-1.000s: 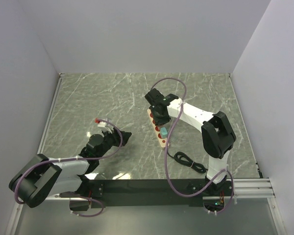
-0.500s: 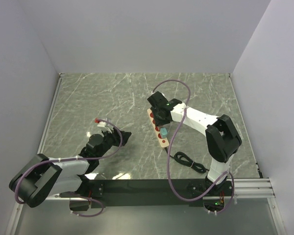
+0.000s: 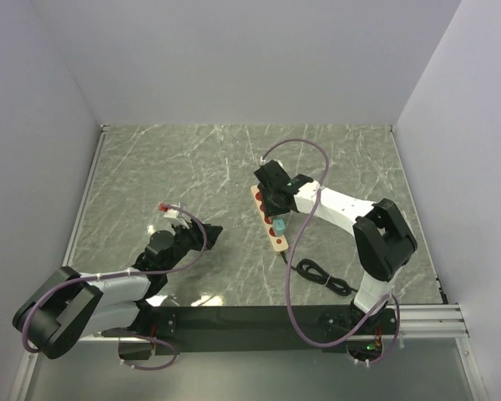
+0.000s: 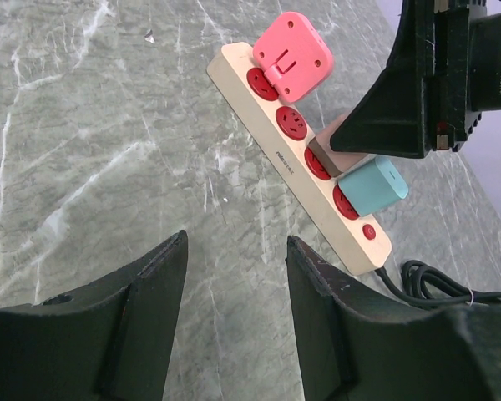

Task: Insert the plug

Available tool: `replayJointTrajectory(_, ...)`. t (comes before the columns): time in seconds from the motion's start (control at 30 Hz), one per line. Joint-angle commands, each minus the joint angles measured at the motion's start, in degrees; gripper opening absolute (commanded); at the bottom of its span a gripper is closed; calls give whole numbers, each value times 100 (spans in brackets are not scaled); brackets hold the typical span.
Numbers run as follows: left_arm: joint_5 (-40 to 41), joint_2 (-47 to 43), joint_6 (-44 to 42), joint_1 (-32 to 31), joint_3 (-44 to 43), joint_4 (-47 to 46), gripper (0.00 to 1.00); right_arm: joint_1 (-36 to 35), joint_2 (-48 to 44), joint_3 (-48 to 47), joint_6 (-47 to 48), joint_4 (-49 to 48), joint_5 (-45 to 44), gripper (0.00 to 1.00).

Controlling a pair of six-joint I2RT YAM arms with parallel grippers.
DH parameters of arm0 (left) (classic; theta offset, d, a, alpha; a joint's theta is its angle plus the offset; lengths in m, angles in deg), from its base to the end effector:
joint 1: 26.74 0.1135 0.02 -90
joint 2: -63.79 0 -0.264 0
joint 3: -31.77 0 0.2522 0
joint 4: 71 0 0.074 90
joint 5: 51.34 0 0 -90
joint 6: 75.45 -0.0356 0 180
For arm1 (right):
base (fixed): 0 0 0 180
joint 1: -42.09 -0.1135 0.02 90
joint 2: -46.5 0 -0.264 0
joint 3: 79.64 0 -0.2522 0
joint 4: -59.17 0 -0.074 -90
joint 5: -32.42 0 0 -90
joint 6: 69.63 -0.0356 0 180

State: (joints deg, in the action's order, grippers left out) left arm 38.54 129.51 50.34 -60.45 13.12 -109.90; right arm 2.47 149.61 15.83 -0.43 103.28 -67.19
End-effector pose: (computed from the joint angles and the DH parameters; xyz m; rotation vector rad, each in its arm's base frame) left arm 0.1594 -0.1065 0.1539 -0.0310 1.7978 -0.8898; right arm 0.2880 0.2307 0.1933 -0.3791 2.6175 0.1312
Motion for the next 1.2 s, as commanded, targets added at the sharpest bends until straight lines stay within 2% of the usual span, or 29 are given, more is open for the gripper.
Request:
replayJointTrajectory(0.0,-14,-32,16,32,40,-271,56,-248,1132,1108,-750,-72,1365,0)
replayJointTrajectory(0.27,-6,-304,24,40,40,36,57,-336,1089,1512,-777,-222,1339,0)
replayJointTrajectory(0.43,162,-366,-2,40,-83,247,62,-336,791,1382,-812,-126,1093,0)
replayJointTrajectory(0.47,144,-392,7,40,-118,283,64,-336,737,1337,-812,-108,997,3)
replayJointTrajectory(0.5,135,-419,24,40,-135,318,64,-336,693,1293,-786,-65,970,15)
replayJointTrajectory(0.57,126,-454,60,40,-118,336,66,-319,544,1135,-768,-29,768,28)
replayJointTrajectory(0.6,135,-515,60,40,-118,353,66,-319,491,1091,-742,-29,645,41)
replayJointTrajectory(0.7,223,-638,42,40,-135,485,67,-310,263,854,-663,-64,460,56)
replayJointTrajectory(0.93,355,-1016,7,40,-144,757,67,-178,-378,230,-355,-161,3,73)
replayJointTrajectory(1.1,583,-1350,-63,40,-293,1222,68,32,-879,-8,-83,-108,-261,77)
replayJointTrajectory(1.17,784,-1464,-99,40,-364,1398,68,138,-1222,-25,23,-161,-261,90)
